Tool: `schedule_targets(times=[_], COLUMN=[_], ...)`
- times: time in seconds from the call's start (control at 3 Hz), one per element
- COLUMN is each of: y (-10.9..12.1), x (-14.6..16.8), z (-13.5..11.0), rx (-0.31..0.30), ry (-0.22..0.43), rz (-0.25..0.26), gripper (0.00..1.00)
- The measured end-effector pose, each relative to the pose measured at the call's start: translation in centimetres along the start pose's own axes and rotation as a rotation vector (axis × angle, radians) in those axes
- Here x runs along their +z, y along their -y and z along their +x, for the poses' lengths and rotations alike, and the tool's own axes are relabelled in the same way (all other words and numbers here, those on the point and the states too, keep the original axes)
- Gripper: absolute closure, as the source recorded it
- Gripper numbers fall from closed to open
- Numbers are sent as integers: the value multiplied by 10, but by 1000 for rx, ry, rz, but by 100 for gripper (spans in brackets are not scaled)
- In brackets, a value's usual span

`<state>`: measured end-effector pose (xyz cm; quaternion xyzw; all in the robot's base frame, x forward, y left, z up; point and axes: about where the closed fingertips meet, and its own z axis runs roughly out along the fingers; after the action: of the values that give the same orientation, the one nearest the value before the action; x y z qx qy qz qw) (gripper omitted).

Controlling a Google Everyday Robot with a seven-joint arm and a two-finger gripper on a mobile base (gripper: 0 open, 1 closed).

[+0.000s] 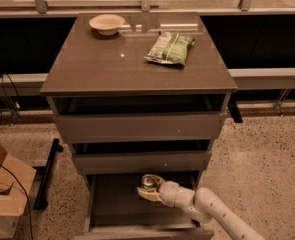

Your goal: Place green can into bottom drawer

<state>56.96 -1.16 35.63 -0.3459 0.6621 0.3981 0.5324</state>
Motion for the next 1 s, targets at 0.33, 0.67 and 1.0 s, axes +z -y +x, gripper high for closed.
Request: schedule_targets(times=[0.33,0.67,1.0], y=[-3,-4,-6], x=[21,37,46], z=[30,68,103], rx=[7,28,42], ry=[0,-36,-83], rz=[10,35,65], gripper=[100,100,84])
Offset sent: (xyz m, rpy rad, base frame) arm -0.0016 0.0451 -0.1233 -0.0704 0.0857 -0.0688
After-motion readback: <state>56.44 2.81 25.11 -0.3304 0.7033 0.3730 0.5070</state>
